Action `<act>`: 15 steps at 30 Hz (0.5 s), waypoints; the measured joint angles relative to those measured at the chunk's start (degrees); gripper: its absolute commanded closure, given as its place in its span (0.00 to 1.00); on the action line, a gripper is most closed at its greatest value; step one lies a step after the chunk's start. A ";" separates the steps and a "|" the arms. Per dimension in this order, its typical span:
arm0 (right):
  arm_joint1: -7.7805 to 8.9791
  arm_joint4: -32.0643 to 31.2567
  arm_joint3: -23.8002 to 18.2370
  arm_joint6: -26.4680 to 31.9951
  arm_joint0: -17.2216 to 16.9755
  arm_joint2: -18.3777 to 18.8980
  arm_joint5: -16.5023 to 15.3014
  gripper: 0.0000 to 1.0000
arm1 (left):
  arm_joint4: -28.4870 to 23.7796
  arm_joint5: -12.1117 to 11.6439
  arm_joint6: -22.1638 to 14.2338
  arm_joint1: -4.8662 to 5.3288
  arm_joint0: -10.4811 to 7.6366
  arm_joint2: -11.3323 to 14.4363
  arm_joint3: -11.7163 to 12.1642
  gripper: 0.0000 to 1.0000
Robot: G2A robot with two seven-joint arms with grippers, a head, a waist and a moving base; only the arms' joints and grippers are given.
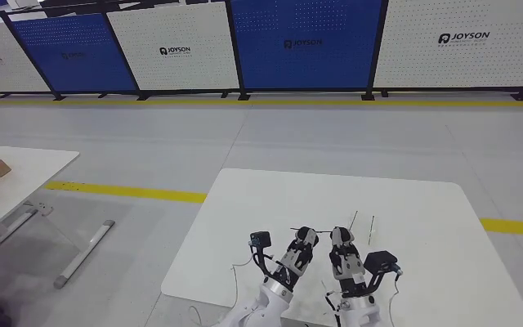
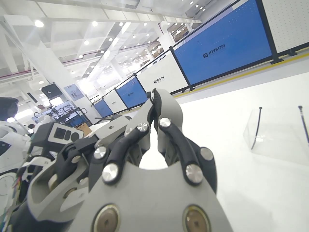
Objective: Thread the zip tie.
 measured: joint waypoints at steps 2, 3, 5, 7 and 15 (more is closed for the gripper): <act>-0.01 -0.27 0.09 -0.06 0.00 -0.04 0.16 1.00 | 0.13 0.03 0.08 -0.08 -0.05 0.05 0.09 0.94; -0.02 -0.34 0.12 -0.09 0.01 -0.07 0.19 1.00 | 0.17 0.05 0.10 -0.11 -0.06 0.05 0.12 0.93; -0.04 -0.49 0.16 -0.15 0.04 -0.10 0.24 1.00 | 0.27 0.13 0.20 -0.19 -0.07 0.04 0.16 0.86; -0.05 -0.65 0.17 -0.21 0.06 -0.12 0.24 1.00 | 0.29 0.20 0.26 -0.25 -0.07 0.00 0.20 0.80; -0.06 -1.09 -0.11 -0.31 -0.13 -0.17 0.12 1.00 | 0.29 0.23 0.25 -0.45 0.09 -0.28 0.24 0.96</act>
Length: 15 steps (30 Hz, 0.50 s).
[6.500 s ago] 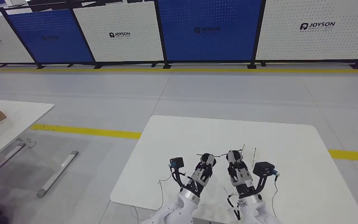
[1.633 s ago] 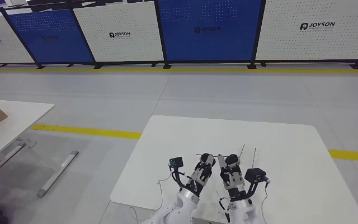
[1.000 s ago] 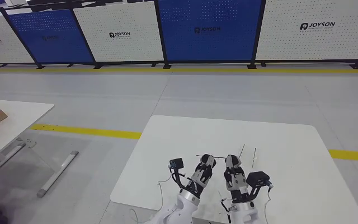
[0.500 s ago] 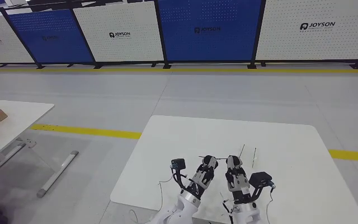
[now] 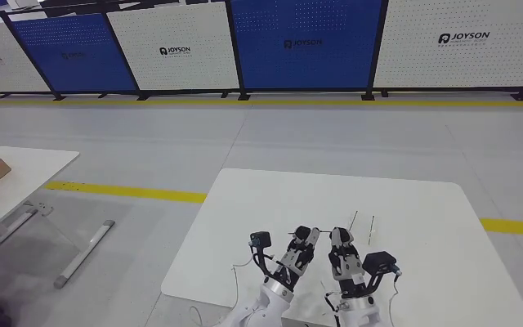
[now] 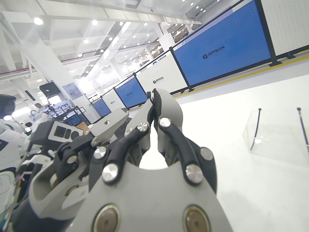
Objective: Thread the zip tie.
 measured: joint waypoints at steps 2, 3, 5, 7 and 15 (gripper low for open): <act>0.00 0.00 -0.09 0.02 -0.11 0.05 -0.05 1.00 | 0.06 -0.04 -0.02 -0.04 0.05 -0.08 0.00 1.00; 0.01 0.01 -0.16 0.04 -0.16 0.09 -0.08 1.00 | 0.08 -0.06 -0.04 -0.06 0.07 -0.12 0.01 1.00; 0.04 0.01 -0.35 0.07 -0.32 0.22 -0.18 1.00 | 0.13 -0.12 -0.13 -0.09 0.11 -0.20 0.05 1.00; 0.07 -0.03 -0.53 0.10 -0.45 0.31 -0.26 1.00 | 0.18 -0.22 -0.24 -0.13 0.14 -0.23 0.09 1.00; 0.12 -0.08 -1.08 0.63 -0.72 0.46 -0.61 1.00 | -0.04 -0.72 -0.90 -0.25 0.45 -0.37 -0.40 1.00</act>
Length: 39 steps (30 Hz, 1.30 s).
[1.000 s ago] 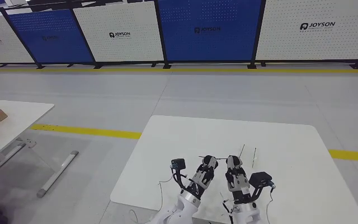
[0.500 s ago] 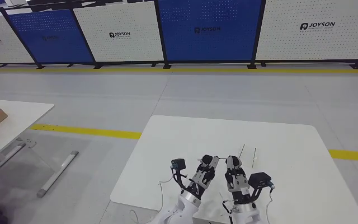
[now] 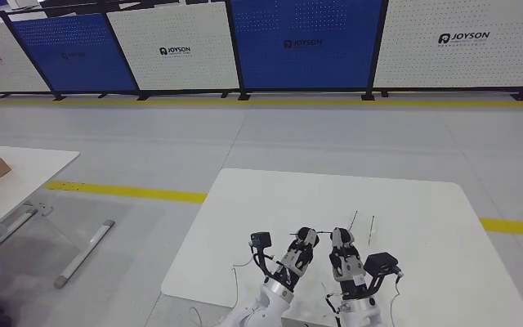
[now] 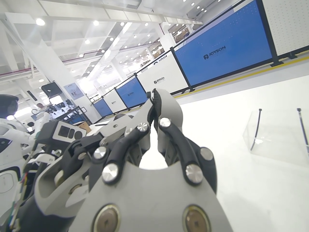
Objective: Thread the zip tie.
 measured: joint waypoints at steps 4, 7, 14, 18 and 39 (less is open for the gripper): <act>0.04 -0.27 -0.14 0.82 0.06 -0.01 -0.12 0.99 | -0.31 -0.32 -0.49 -0.03 0.23 -0.13 -0.43 1.00; 0.05 -0.08 -0.22 1.35 0.08 0.02 -0.24 0.00 | -0.06 -0.19 -0.45 -0.08 0.36 -0.18 -0.60 1.00; 0.18 0.31 -0.56 2.07 -0.14 0.60 -0.58 0.00 | -0.06 0.65 -0.06 -0.33 0.26 -0.14 -0.62 1.00; 0.32 0.17 -0.77 2.61 -0.34 1.10 -0.97 0.00 | -0.31 1.21 0.55 -0.53 0.18 -0.03 -0.63 1.00; 0.89 2.17 -3.13 1.53 -2.09 5.20 -1.43 0.00 | -1.60 0.08 2.73 -0.64 1.64 -1.05 -1.72 1.00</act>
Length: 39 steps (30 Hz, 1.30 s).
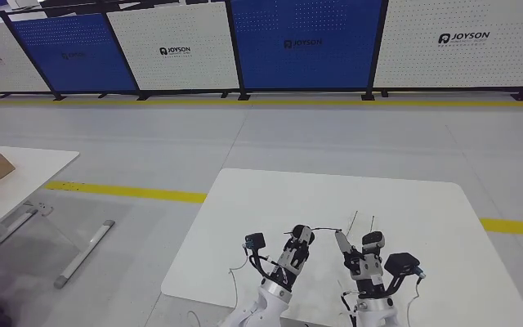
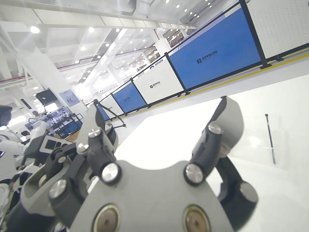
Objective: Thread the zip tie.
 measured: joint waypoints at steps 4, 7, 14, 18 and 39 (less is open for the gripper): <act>0.00 0.00 0.00 0.00 0.00 0.00 0.00 0.00 | 0.00 0.00 0.00 0.00 0.00 0.00 0.00 1.00; 0.00 0.00 0.00 0.00 0.00 0.00 0.00 0.00 | 0.00 0.00 0.00 0.00 0.00 0.00 0.00 1.00; 0.00 0.00 0.00 0.00 0.00 0.00 0.00 0.00 | 0.00 0.00 0.00 0.00 0.00 0.00 0.00 1.00; 0.00 0.00 0.00 0.00 0.00 0.00 0.00 0.00 | 0.00 0.00 0.00 0.00 0.00 0.00 0.00 1.00; 0.00 0.00 0.00 0.00 0.00 0.00 0.00 0.00 | -3.62 2.13 -11.45 0.86 1.07 -3.07 -3.17 1.00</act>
